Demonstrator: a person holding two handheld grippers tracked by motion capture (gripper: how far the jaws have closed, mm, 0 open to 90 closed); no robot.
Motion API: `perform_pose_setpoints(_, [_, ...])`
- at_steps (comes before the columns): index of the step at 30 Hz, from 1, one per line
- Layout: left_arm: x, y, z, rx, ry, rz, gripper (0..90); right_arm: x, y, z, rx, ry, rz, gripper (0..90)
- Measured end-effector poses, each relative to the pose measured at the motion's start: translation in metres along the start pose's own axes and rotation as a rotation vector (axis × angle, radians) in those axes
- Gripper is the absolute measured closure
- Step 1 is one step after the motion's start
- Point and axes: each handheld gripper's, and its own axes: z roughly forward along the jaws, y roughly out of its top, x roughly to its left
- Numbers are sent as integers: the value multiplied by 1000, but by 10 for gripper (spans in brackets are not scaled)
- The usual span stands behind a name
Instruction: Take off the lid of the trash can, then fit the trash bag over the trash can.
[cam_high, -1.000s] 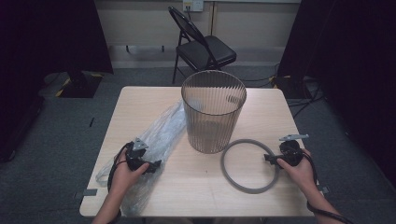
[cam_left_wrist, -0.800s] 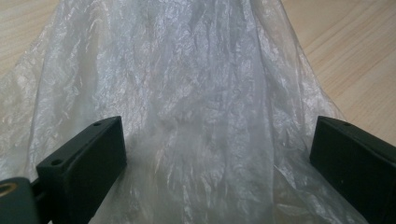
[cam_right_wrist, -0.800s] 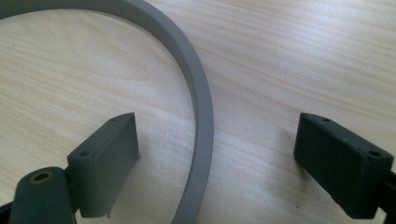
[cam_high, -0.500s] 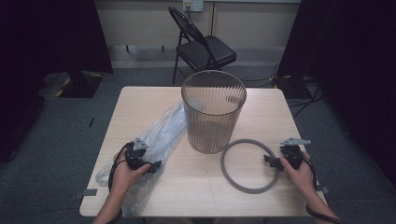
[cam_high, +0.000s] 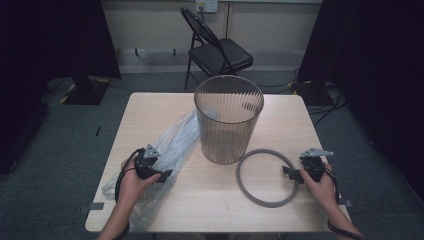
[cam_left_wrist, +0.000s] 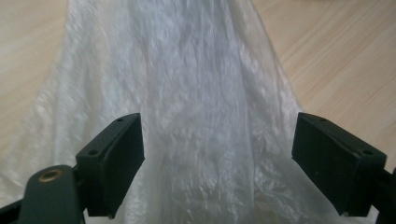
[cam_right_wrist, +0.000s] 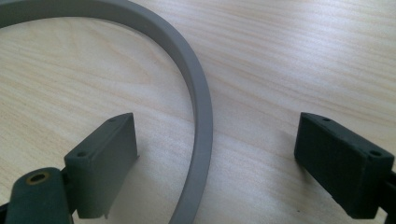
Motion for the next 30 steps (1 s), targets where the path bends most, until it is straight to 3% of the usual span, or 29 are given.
perform_pose_setpoints(3, [2,9,-5,-26,-2,-25,161,0,0,0,1,2,0,121])
perform_pose_setpoints(4, [3,13,-5,-22,-2,-15,162,0,0,0,1,3,-1,121])
perform_pose_setpoints(5, [3,16,-4,-24,-5,-7,162,0,0,0,0,3,-2,121])
perform_pose_setpoints(7, [4,20,1,-40,-16,-38,169,0,1,1,2,2,-1,120])
perform_pose_setpoints(9, [6,23,9,-43,-24,-30,204,0,1,1,3,4,-3,120])
perform_pose_setpoints(10, [7,23,13,-46,-33,-42,235,0,1,1,3,4,-2,120])
perform_pose_setpoints(12, [7,23,21,-37,-54,-57,401,0,1,1,3,4,-3,120])
perform_pose_setpoints(14, [5,22,26,-16,-57,-53,440,-1,1,1,3,6,-4,120])
perform_pose_setpoints(17, [1,18,28,16,-69,-58,588,-1,1,1,3,5,-4,120])
perform_pose_setpoints(21, [-1,7,20,65,-89,-62,721,-1,1,1,3,6,-4,120])
perform_pose_setpoints(26, [-3,-13,-4,123,-120,-112,843,-1,1,1,3,5,-5,120])
perform_pose_setpoints(28, [-2,-20,-14,124,-108,-119,840,-1,1,1,3,5,-6,120])
perform_pose_setpoints(29, [-2,-21,-18,111,-99,-127,780,-1,1,1,3,5,-6,120])
perform_pose_setpoints(30, [-1,-21,-20,87,-79,-119,650,-1,1,1,3,5,-6,120])
